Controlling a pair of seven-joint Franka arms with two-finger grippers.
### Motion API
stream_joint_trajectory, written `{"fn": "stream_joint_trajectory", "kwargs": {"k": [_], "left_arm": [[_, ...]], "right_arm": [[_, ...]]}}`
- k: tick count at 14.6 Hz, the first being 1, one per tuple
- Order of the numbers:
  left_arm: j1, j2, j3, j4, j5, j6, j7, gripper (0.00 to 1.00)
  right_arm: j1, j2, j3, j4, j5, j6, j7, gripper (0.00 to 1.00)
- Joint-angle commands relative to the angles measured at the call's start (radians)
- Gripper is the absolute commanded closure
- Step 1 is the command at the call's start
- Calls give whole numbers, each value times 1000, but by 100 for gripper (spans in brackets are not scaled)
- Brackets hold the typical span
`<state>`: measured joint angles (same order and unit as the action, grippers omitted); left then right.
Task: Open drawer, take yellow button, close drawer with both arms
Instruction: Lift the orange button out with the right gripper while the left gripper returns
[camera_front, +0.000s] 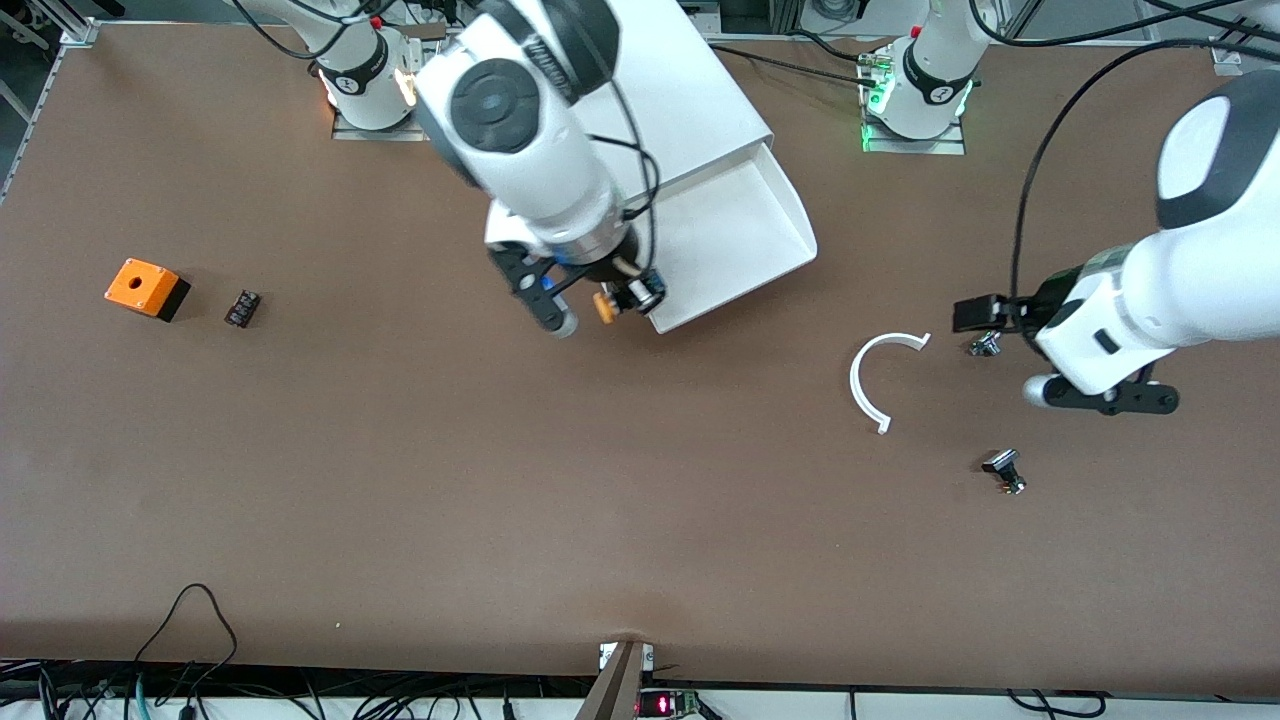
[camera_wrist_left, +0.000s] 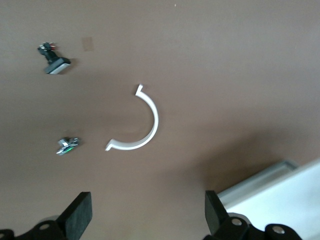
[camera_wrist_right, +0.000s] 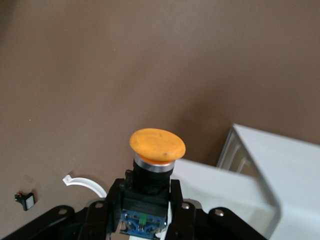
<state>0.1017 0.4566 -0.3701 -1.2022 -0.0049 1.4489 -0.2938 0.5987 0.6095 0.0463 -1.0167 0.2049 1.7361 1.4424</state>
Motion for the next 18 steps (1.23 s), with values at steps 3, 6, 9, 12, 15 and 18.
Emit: {"fn": "stream_joint_trajectory", "kwargs": {"k": [3,6,9,12,15,18], "left_arm": [[3,-58,-103,-314,-18,342,-252,1],[1,-76,-173,-459,-12,525,-391,1],[-2,-98,-248,-571,0,641,-554,1],[-39,-125,-268,-709,5,821,-683,1],[-50,-137,-311,-747,5,823,-763,1],[-40,-157,-351,-780,-1,808,-768,1]], "right_arm": [[-158,-33,1,-13,25,-127,-454,100],[-256,-34,-9,-39,16,-170,-710,100],[-281,-36,-89,-86,11,-161,-932,100],[-281,-40,-190,-181,-4,-93,-1164,100],[-281,-59,-249,-311,-4,0,-1325,100],[-281,-71,-302,-466,-4,175,-1491,100]]}}
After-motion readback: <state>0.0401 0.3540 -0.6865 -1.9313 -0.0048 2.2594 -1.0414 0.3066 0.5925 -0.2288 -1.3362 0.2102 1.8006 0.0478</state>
